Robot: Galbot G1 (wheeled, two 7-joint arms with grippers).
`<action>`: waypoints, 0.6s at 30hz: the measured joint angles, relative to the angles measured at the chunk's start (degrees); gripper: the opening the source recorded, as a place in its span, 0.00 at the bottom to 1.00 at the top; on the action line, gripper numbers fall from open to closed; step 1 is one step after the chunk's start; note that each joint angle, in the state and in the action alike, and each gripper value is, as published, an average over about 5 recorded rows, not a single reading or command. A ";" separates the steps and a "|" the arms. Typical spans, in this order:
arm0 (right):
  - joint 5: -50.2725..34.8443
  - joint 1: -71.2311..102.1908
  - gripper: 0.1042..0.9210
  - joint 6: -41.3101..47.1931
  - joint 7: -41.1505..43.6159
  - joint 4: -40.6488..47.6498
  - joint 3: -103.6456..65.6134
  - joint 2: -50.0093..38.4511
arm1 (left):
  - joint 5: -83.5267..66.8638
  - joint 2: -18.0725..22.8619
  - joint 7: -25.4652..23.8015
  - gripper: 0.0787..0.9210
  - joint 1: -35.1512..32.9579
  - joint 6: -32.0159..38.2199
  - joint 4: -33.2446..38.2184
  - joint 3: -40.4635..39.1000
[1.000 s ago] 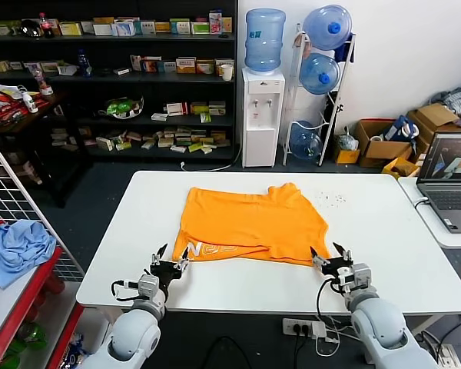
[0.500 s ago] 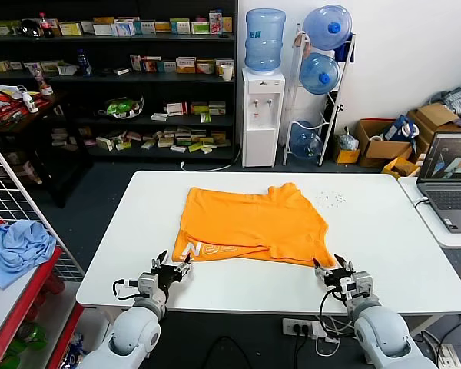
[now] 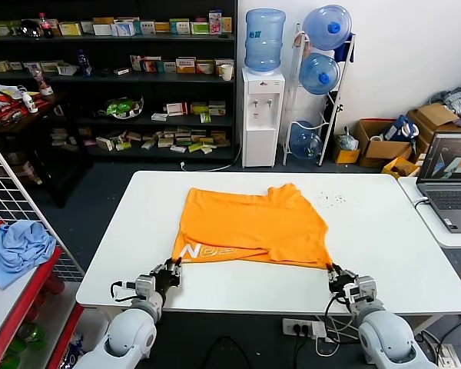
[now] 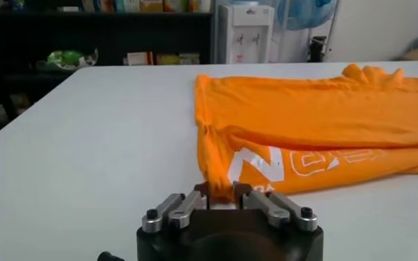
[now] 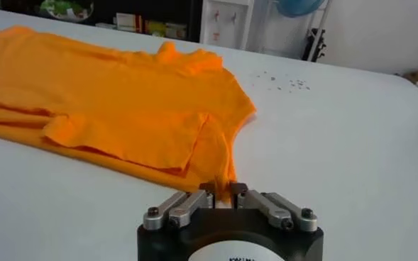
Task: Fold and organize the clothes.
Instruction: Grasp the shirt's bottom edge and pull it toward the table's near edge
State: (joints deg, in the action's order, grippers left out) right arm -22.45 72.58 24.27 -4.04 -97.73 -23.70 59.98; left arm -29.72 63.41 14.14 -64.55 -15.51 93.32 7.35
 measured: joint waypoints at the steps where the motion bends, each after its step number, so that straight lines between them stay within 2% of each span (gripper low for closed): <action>1: -0.03 0.26 0.03 0.04 -0.08 -0.31 -0.13 -0.21 | -0.13 -0.16 0.06 0.13 -0.22 -0.04 0.31 0.04; 4: -0.12 1.23 0.02 0.22 -0.26 -1.34 -0.58 -0.86 | -0.54 -0.64 0.36 0.05 -0.88 -0.28 1.41 0.24; 6: -0.13 2.05 0.02 0.37 -0.36 -2.16 -0.91 -1.35 | -0.89 -1.05 0.63 0.03 -1.40 -0.55 2.37 0.39; 18: -0.10 7.75 0.02 1.96 -1.28 -7.71 -2.20 -3.63 | -1.37 -3.83 2.07 0.04 -6.93 -2.23 9.80 1.21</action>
State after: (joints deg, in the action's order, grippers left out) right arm -22.55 80.33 26.22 -5.31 -105.44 -25.90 56.35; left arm -31.09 59.59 16.22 -71.48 -17.74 103.12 8.56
